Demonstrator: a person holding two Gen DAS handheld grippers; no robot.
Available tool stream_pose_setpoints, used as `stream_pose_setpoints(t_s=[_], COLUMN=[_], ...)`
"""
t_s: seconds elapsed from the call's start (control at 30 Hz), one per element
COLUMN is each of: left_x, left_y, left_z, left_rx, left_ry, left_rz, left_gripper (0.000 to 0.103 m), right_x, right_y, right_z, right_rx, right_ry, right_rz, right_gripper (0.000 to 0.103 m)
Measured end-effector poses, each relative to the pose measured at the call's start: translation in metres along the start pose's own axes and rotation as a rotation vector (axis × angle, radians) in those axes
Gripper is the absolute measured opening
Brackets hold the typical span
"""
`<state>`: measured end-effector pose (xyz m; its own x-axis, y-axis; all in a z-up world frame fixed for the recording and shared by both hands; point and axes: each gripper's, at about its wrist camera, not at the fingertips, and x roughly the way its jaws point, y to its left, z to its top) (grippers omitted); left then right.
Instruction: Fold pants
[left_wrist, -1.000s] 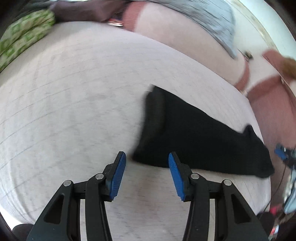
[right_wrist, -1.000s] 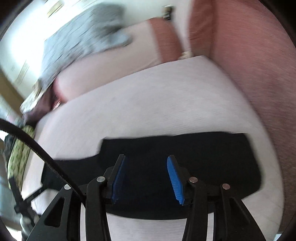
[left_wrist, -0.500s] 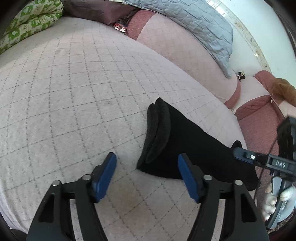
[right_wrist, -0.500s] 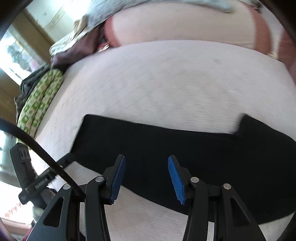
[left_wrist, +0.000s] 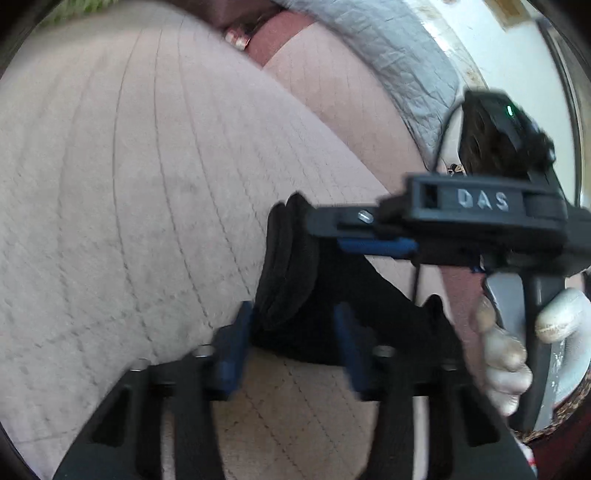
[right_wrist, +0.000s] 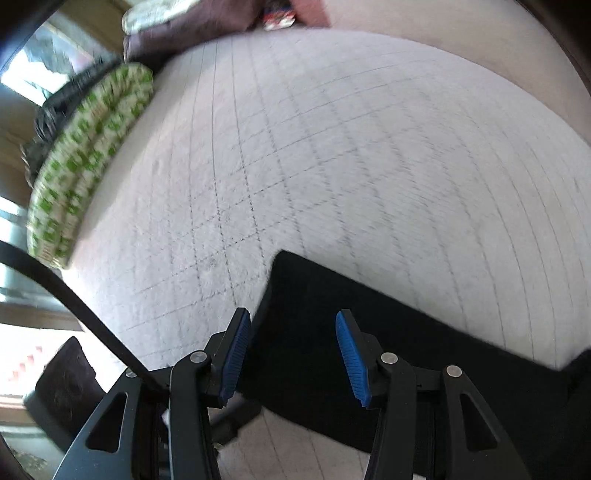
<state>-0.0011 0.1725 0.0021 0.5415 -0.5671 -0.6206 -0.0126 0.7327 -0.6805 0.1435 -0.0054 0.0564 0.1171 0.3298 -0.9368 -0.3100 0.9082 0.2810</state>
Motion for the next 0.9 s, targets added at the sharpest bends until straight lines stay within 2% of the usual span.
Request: stream_pose_setpoints(t_s=[0.07,0.17,0.27,0.43,0.53,0.63,0.73,0.8,0.83,0.87,0.9], left_x=[0.0,0.0,0.0,0.003,0.005,0.005,0.005,0.007,0.008,0.009,0.01], left_y=[0.006,0.01,0.009,0.005,0.002,-0.001,-0.008,-0.017,-0.02,-0.024,-0.026], left_z=[0.002,0.002,0.001,0.001,0.001,-0.003,-0.008,-0.013,-0.014,-0.014,-0.014], left_rx=[-0.037,-0.072,-0.066,-0.065,-0.059,-0.05,-0.028,0.013,0.03,0.05,0.063], left_ry=[-0.005,-0.014,-0.016,-0.018,-0.02,-0.026,-0.043,-0.053,-0.051,-0.039,-0.021], left_rz=[-0.017,-0.038,-0.028,-0.022,-0.014,-0.009,-0.015,-0.003,0.007,0.013,0.014], left_gripper=[0.029,0.029,0.029,0.03,0.03,0.032,0.042,0.046,0.047,0.043,0.038], right_x=[0.013,0.028,0.041,0.062,0.074,0.084,0.095,0.096,0.095,0.092,0.092], right_y=[0.014,0.032,0.049,0.073,0.086,0.097,0.112,0.117,0.119,0.119,0.121], right_z=[0.008,0.016,0.025,0.036,0.043,0.045,0.04,0.034,0.03,0.026,0.022], right_rx=[-0.036,-0.079,-0.114,-0.179,-0.193,-0.213,-0.232,-0.244,-0.253,-0.263,-0.282], right_ry=[0.043,0.082,0.119,0.176,0.197,0.209,0.206,0.194,0.185,0.174,0.159], right_rz=[-0.063,-0.132,-0.194,-0.301,-0.354,-0.391,-0.413,-0.416,-0.423,-0.439,-0.476], right_gripper=[0.052,0.052,0.053,0.061,0.061,0.06,0.059,0.056,0.049,0.036,0.027])
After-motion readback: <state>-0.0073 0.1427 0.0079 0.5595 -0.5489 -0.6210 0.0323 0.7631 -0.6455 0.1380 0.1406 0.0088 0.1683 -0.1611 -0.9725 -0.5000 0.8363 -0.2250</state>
